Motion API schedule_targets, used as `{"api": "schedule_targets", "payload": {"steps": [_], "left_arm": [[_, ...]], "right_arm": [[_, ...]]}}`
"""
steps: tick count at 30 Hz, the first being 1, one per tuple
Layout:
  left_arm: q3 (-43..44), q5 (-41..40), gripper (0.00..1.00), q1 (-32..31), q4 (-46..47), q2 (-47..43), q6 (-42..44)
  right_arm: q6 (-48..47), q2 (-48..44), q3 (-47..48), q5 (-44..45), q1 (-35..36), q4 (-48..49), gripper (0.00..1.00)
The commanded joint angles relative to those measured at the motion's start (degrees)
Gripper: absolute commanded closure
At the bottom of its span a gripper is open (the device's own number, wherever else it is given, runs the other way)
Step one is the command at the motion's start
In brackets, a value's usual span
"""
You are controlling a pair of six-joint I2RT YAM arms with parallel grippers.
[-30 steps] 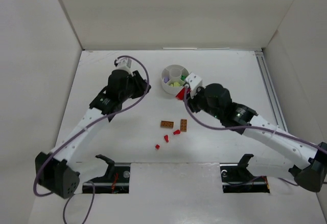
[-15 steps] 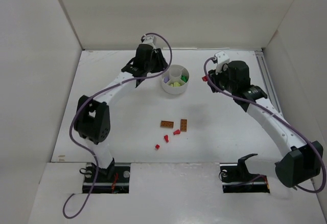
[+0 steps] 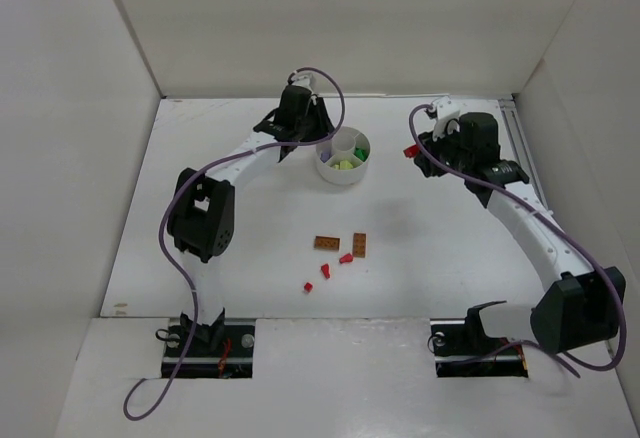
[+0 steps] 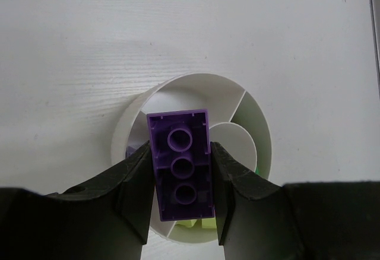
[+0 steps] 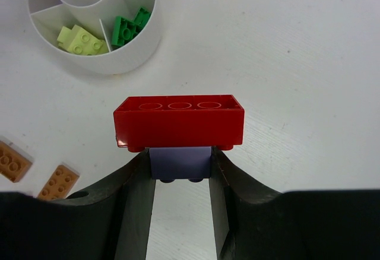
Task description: Sort the legos into containers by color
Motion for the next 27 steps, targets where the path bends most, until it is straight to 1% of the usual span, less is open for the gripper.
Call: {"api": "schedule_targets", "payload": {"steps": [1, 4, 6, 8, 11, 15, 16, 17, 18, 19, 22, 27], "left_arm": [[0.3, 0.6, 0.94, -0.2, 1.5, -1.9, -1.0], [-0.8, 1.3, 0.85, -0.2, 0.2, -1.9, -2.2], [-1.4, -0.1, 0.78, -0.2, -0.4, -2.5, -2.9], [-2.9, -0.2, 0.74, -0.2, -0.4, -3.6, -2.9], [-2.9, -0.2, 0.69, -0.2, -0.4, -4.2, -2.9], [-3.4, -0.2, 0.68, -0.2, -1.0, -4.2, -2.9], [-3.4, -0.2, 0.66, -0.2, -1.5, -4.9, -2.9], [-3.4, -0.2, 0.63, -0.2, -1.5, -5.5, -2.9], [-4.0, 0.4, 0.56, -0.2, -1.5, -5.5, -2.9], [-4.5, 0.4, 0.52, -0.7, -1.5, -6.8, -2.3], [-5.2, -0.2, 0.43, -0.7, -1.5, -7.5, -2.2], [-5.8, -0.8, 0.43, -0.7, -1.5, -9.6, -2.2]], "right_arm": [[-1.2, 0.7, 2.6, -2.2, -0.7, 1.3, 0.97], [-1.2, 1.2, 2.6, -3.5, -0.7, 1.3, 0.96], [-1.2, 1.2, 2.6, -3.5, -0.7, 1.3, 0.96], [-1.2, 1.7, 2.6, -4.0, -0.7, 1.8, 0.96], [-1.2, 1.7, 2.6, -4.6, -0.7, 1.8, 0.96], [-1.2, 1.7, 2.6, -5.8, -0.7, 1.8, 0.96], [-1.2, 1.7, 2.6, -5.8, -0.7, 1.8, 0.96], [-1.2, 1.7, 2.6, -5.8, -0.7, 1.8, 0.96], [-1.2, 1.7, 2.6, -6.5, -0.7, 1.8, 0.96], [-1.2, 1.7, 2.6, -6.5, -0.7, 2.3, 0.96], [-1.2, 1.7, 2.6, -6.5, -0.7, 2.3, 0.96], [-1.7, 1.7, 2.1, -8.3, -0.7, 2.3, 0.96]]}}
